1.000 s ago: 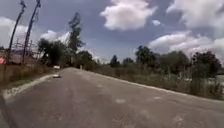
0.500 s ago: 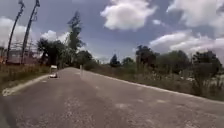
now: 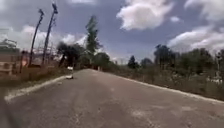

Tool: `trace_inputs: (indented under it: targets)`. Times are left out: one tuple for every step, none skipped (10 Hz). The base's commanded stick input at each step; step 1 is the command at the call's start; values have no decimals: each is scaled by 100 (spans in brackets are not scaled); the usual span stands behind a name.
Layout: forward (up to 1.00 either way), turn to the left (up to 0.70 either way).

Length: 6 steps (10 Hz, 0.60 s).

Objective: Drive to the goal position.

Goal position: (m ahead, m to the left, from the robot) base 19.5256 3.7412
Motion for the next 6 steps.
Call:
trace_inputs:
  targets:
    - [50,0]
    - [50,0]
    - [50,0]
    - [50,0]
    - [50,0]
    - [50,0]
